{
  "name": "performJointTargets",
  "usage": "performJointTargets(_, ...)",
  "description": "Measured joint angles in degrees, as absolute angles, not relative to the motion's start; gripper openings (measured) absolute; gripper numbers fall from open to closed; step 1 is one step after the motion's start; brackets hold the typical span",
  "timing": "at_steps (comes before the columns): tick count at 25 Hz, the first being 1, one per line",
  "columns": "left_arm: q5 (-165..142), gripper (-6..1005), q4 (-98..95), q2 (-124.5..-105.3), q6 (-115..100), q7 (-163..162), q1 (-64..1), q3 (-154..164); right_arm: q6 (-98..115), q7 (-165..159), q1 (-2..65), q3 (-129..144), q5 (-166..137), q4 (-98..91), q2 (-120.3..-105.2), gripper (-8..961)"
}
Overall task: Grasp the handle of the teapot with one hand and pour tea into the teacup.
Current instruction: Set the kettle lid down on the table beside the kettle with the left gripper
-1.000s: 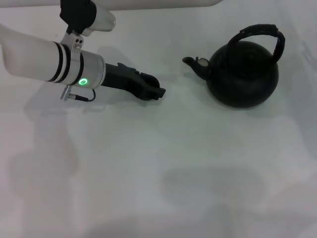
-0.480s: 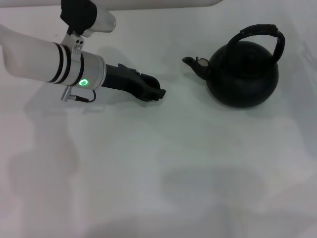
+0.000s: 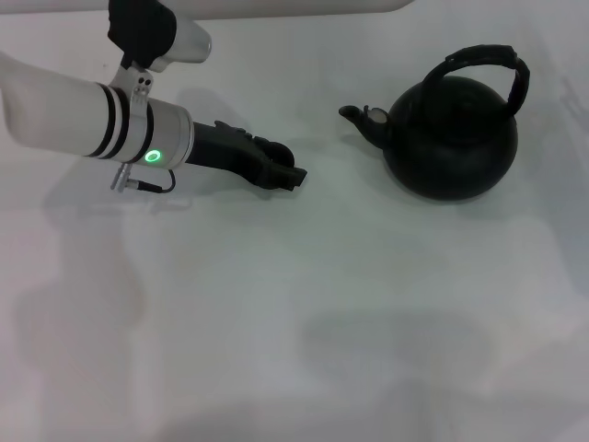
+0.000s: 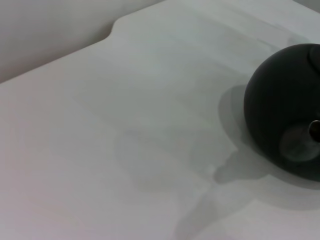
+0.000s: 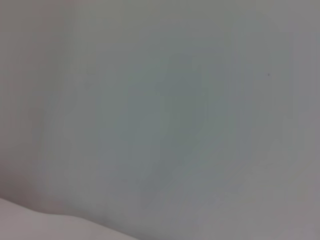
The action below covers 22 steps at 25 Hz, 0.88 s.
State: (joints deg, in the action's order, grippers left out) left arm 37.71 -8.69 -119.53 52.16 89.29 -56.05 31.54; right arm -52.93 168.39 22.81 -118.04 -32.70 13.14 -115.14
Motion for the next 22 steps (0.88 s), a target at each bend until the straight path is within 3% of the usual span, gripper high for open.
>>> performJointTargets(3,37.71,856,-8.69,-119.53,52.12,89.39,-56.01,31.34,-53.01,168.39,22.74,-118.04,-32.69,13.11,-115.14,870)
performJointTargets(14,42.60,854,-10.04,-119.41,55.80,93.68,-54.69,31.36,-52.94,168.39,22.61,-118.04,-32.69,13.01,-115.14,870)
performJointTargets(22,54.74,853,-15.78,-119.34,62.14,101.78,-47.62,31.60,-53.19,168.39,22.46,-118.04,-32.69,13.14,-115.13,870)
